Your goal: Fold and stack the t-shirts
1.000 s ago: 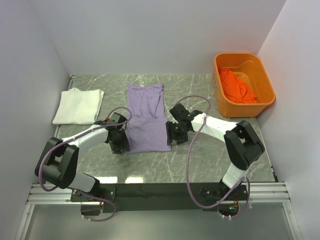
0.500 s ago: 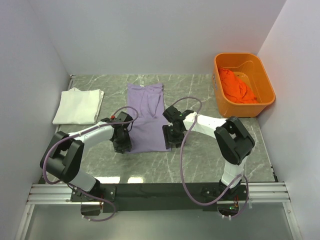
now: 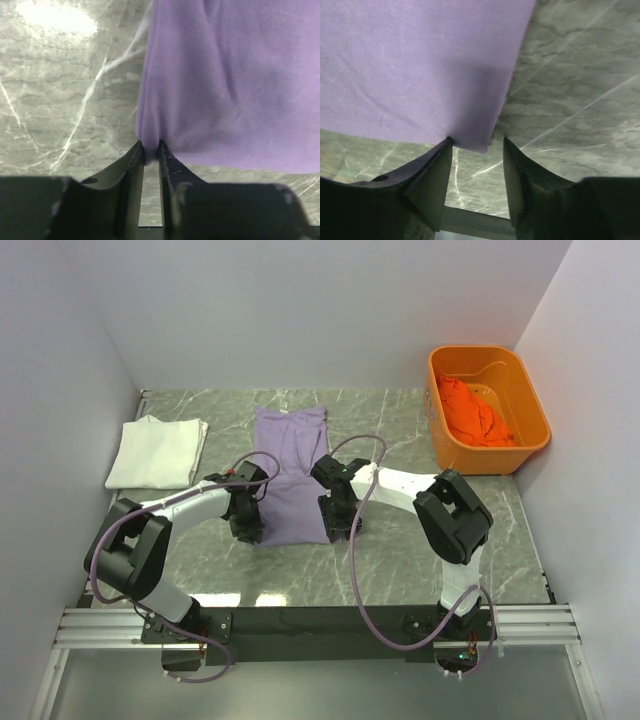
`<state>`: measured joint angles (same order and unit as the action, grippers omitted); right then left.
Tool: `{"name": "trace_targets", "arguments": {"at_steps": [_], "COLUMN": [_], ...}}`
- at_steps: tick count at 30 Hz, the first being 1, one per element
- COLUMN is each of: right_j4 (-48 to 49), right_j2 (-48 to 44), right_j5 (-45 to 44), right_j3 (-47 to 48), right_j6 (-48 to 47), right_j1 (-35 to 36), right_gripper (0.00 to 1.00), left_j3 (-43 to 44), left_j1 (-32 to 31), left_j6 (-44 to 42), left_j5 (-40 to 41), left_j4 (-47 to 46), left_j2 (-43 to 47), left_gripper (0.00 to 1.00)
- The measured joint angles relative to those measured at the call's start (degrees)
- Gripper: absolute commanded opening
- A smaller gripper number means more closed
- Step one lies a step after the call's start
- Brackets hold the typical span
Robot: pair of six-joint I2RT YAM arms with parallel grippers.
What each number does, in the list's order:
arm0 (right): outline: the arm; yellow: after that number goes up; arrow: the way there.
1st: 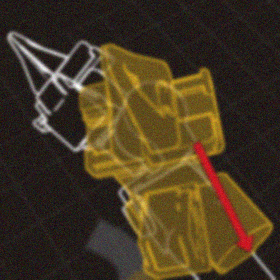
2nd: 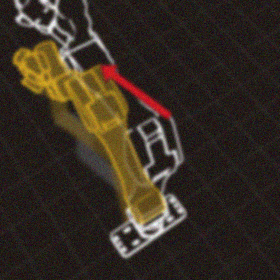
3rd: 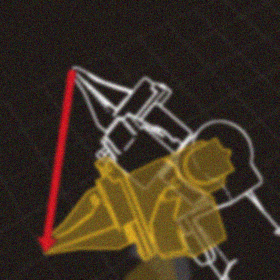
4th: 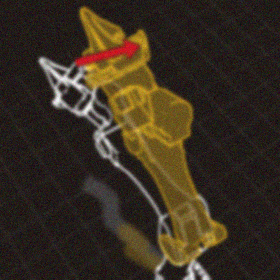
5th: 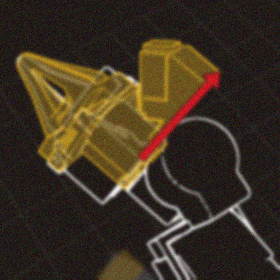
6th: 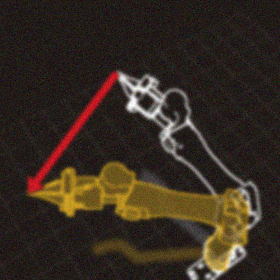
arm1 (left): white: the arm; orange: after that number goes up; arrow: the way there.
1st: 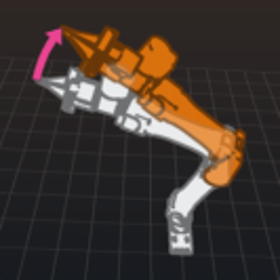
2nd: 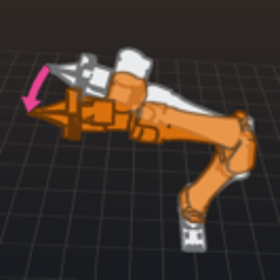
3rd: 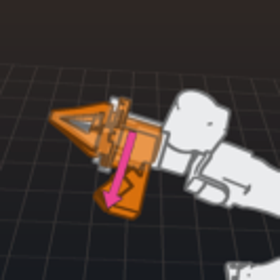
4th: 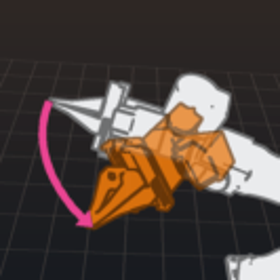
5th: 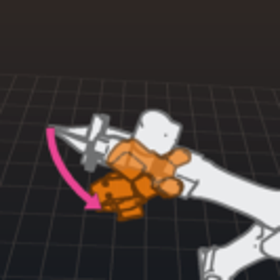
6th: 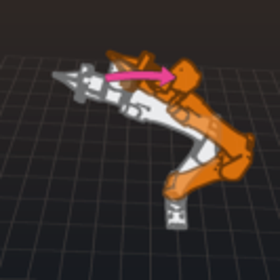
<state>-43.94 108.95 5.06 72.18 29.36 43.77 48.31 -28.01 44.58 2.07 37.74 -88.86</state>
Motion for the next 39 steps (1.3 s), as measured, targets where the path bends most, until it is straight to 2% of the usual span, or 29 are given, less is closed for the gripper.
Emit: {"name": "trace_targets", "arguments": {"at_steps": [5,6,8,9,20,22,27,32,36,39], "right_j4": [-1.1,-1.1,-0.7,-0.7,-1.7,-2.6,-9.0,-16.7,-21.9,-23.8], "right_j2": [1.2,1.3,1.4,1.4,-2.2,-6.2,-19.3,-29.4,-30.7,-28.9], "right_j5": [0.3,0.6,1.5,1.6,1.9,2.6,5.4,8.7,9.6,9.6], "right_j3": [1.4,1.4,1.5,1.6,0.1,-1.8,-6.0,-5.5,0.1,5.4], "right_j6": [-0.5,-0.5,-0.5,-0.6,-3.8,-4.6,-5.5,-5.9,-6.9,-8.6], "right_j1": [0.7,0.7,0.9,0.9,0.9,1.0,2.6,4.2,4.1,2.3], "right_gripper": [0.27,0.19,0.10,0.01,0.00,0.00,0.00,0.00,0.00,0.00], "left_j3": [0.3,0.3,0.4,0.4,0.9,0.8,0.6,1.4,7.1,12.8], "left_j1": [0.0,0.0,0.0,0.0,-0.6,-1.9,-6.0,-6.4,-6.5,-6.5], "left_j6": [-0.3,-0.4,-0.4,-0.4,-1.0,-1.0,0.1,2.5,3.3,3.2], "left_j5": [-0.9,-1.0,-1.0,-1.0,-1.4,-2.0,-6.3,-11.3,-11.6,-8.1], "left_j4": [-0.3,-0.3,-0.2,-0.2,2.8,5.7,14.5,22.6,27.6,29.1], "left_j2": [-0.4,-0.5,-0.5,-0.5,2.1,5.7,21.5,33.4,33.4,30.0], "left_gripper": [0.08,0.04,0.01,0.01,0.01,0.01,0.01,0.01,0.01,0.01]}}
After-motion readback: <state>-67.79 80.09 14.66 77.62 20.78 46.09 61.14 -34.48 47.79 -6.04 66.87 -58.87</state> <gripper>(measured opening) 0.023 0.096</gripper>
